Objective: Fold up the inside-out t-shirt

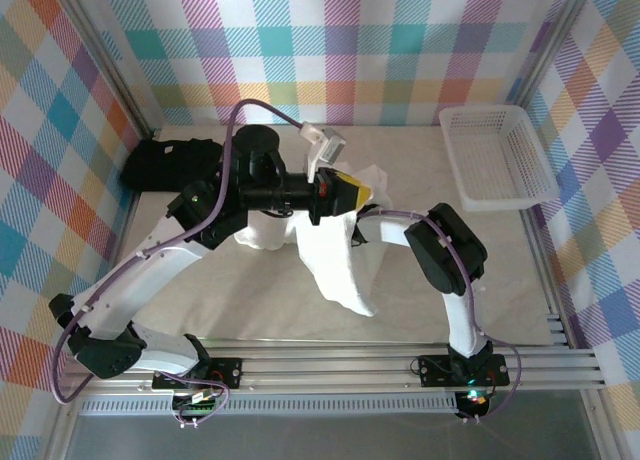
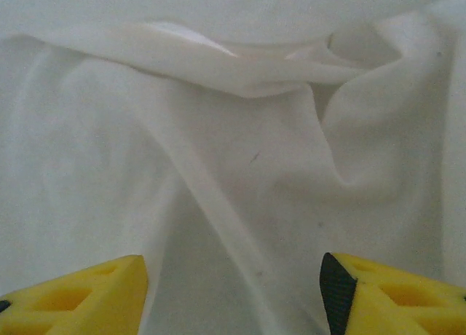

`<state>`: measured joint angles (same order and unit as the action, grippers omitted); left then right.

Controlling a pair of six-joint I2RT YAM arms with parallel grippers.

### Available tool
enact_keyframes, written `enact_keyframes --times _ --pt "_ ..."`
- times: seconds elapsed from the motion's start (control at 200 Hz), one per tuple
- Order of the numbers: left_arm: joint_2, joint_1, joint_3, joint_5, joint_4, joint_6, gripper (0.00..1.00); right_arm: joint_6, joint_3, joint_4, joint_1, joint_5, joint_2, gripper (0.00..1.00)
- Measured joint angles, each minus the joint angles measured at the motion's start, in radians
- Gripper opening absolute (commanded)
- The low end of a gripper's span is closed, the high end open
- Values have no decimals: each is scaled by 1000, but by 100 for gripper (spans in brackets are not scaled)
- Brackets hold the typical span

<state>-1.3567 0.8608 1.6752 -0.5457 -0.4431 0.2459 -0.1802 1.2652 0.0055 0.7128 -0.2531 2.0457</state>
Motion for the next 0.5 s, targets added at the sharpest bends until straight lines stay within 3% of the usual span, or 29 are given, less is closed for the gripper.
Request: enact_keyframes --times 0.14,0.205,0.285,0.395,0.5 --pt "38 1 1 51 -11 -26 0 -10 35 -68 -11 16 24 68" --pt "62 1 0 101 -15 -36 0 -11 55 -89 -23 33 32 64" --pt "100 1 -14 187 -15 -45 0 -8 76 -119 -37 55 38 50" --pt "141 -6 -36 332 -14 -52 0 11 127 -163 -52 100 65 19" --pt "156 -34 -55 475 -16 -51 0 28 126 -169 -66 154 61 4"
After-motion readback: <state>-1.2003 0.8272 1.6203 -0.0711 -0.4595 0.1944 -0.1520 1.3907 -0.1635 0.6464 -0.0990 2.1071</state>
